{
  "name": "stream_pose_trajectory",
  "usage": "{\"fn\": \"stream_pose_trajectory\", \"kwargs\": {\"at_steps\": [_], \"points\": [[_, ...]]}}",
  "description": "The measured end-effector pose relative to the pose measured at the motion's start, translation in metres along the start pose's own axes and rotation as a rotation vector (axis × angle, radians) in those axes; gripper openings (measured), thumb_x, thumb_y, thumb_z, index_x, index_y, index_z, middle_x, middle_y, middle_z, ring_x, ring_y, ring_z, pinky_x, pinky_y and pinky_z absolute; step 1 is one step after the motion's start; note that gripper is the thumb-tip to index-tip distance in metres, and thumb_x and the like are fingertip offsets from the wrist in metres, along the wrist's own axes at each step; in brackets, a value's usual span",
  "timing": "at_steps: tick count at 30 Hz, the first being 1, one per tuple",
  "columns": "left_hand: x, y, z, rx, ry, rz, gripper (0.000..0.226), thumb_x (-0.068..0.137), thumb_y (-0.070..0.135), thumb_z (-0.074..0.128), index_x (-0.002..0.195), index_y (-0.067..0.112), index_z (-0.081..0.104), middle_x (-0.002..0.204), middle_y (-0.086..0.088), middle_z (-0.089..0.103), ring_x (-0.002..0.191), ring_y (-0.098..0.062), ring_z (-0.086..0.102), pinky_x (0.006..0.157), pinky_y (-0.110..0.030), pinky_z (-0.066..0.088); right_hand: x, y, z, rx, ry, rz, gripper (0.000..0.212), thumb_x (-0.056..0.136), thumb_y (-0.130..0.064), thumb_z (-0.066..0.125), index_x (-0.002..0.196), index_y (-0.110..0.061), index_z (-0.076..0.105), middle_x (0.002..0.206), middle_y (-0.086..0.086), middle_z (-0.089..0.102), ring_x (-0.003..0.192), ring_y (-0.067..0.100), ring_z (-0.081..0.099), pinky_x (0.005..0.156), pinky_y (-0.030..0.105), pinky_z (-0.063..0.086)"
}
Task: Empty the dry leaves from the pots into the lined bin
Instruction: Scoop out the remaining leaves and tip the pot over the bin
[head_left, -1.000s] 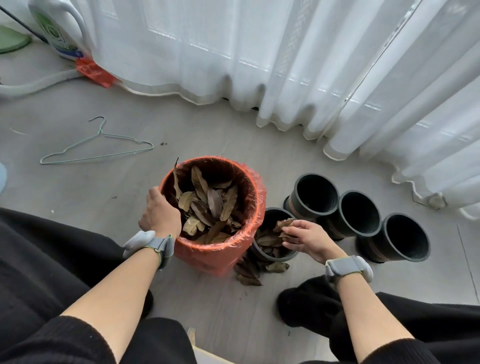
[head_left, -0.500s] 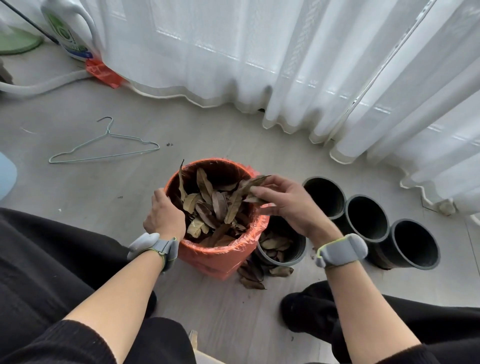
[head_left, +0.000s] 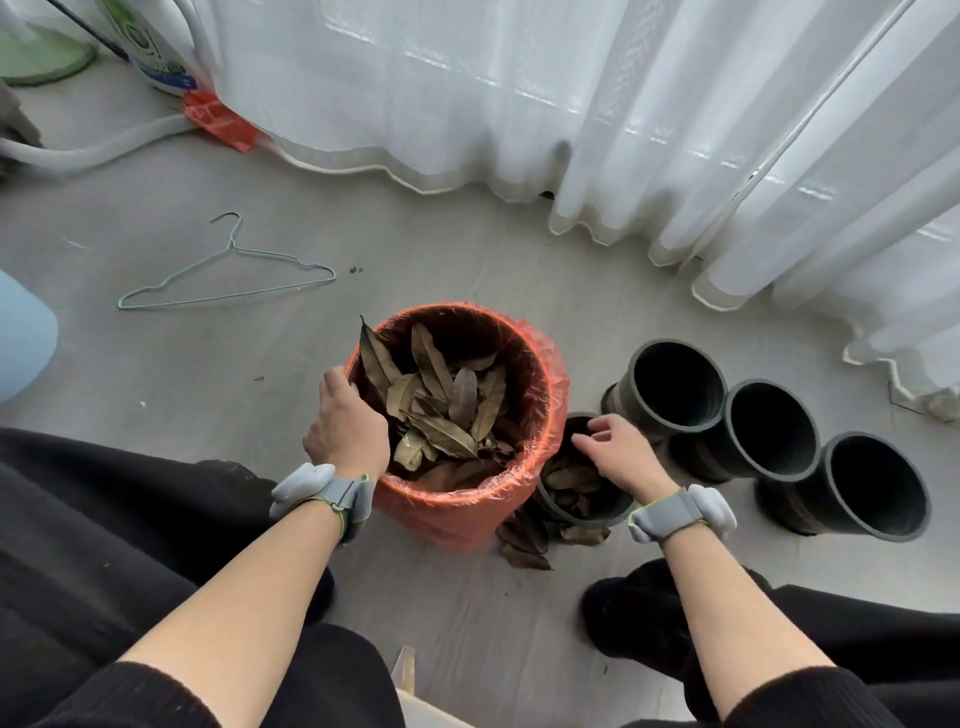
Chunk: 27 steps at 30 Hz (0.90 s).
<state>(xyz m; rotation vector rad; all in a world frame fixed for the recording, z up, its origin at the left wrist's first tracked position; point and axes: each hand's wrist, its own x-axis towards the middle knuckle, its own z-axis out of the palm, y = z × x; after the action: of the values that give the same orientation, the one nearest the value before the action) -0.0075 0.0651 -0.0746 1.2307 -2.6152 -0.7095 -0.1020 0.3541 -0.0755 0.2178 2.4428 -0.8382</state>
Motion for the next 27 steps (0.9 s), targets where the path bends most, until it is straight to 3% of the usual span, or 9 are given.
{"fn": "stream_pose_trajectory", "kwargs": {"at_steps": [2,4,8,12,16,21,27], "points": [[0.0,-0.001,0.001,-0.005,0.011,0.01,0.019,0.099,0.015,0.032,0.118,0.015,0.037,0.114,-0.011,0.056,0.083,-0.04,0.057,0.065,-0.042,0.033,0.004,0.014,0.022,-0.176,-0.09,0.029,0.068,0.086,-0.034,0.07,0.141,-0.007,0.041,0.136,0.016,0.05,0.12,0.029,0.054,0.099,0.035,0.044],[0.0,-0.002,0.001,-0.01,0.019,0.017,0.017,0.1,0.017,0.032,0.117,0.016,0.036,0.112,-0.01,0.057,0.082,-0.038,0.057,0.064,-0.041,0.033,0.009,0.022,0.043,-0.278,-0.117,0.049,0.08,0.084,-0.038,0.07,0.147,-0.011,0.03,0.146,0.021,0.035,0.128,0.036,0.047,0.103,0.039,0.043],[0.001,-0.004,0.002,0.004,0.018,0.015,0.016,0.101,0.02,0.03,0.117,0.018,0.036,0.11,-0.008,0.057,0.079,-0.034,0.056,0.064,-0.04,0.034,0.024,0.025,0.075,-0.405,-0.128,0.128,0.081,0.086,-0.044,0.067,0.148,-0.01,0.025,0.149,0.024,0.025,0.134,0.044,0.036,0.108,0.048,0.037],[0.001,-0.006,0.002,0.022,0.006,0.016,0.018,0.102,0.021,0.031,0.119,0.017,0.036,0.11,-0.008,0.058,0.082,-0.034,0.059,0.065,-0.04,0.038,0.033,0.029,0.082,-0.496,-0.098,0.112,0.069,0.089,-0.043,0.062,0.141,-0.008,0.034,0.142,0.022,0.036,0.129,0.043,0.041,0.104,0.046,0.04],[0.003,-0.005,0.001,0.021,0.005,0.015,0.02,0.102,0.021,0.031,0.121,0.017,0.037,0.111,-0.008,0.058,0.083,-0.034,0.059,0.065,-0.04,0.038,0.034,0.032,0.079,-0.51,-0.067,0.064,0.052,0.089,-0.031,0.061,0.131,-0.006,0.043,0.13,0.02,0.048,0.113,0.042,0.056,0.088,0.042,0.05],[0.002,-0.005,-0.001,0.03,0.014,0.015,0.019,0.102,0.02,0.032,0.119,0.015,0.039,0.112,-0.009,0.057,0.082,-0.037,0.058,0.064,-0.04,0.034,0.031,0.036,0.074,-0.527,-0.03,-0.018,0.034,0.09,-0.023,0.057,0.12,-0.008,0.056,0.12,0.018,0.06,0.109,0.039,0.06,0.084,0.039,0.052],[0.004,-0.005,-0.002,0.035,0.011,0.013,0.018,0.102,0.019,0.033,0.118,0.013,0.039,0.111,-0.011,0.057,0.084,-0.04,0.058,0.065,-0.04,0.033,0.026,0.04,0.065,-0.328,0.036,-0.015,0.023,0.088,-0.021,0.059,0.107,-0.009,0.063,0.106,0.014,0.068,0.099,0.033,0.063,0.078,0.033,0.048]]}}
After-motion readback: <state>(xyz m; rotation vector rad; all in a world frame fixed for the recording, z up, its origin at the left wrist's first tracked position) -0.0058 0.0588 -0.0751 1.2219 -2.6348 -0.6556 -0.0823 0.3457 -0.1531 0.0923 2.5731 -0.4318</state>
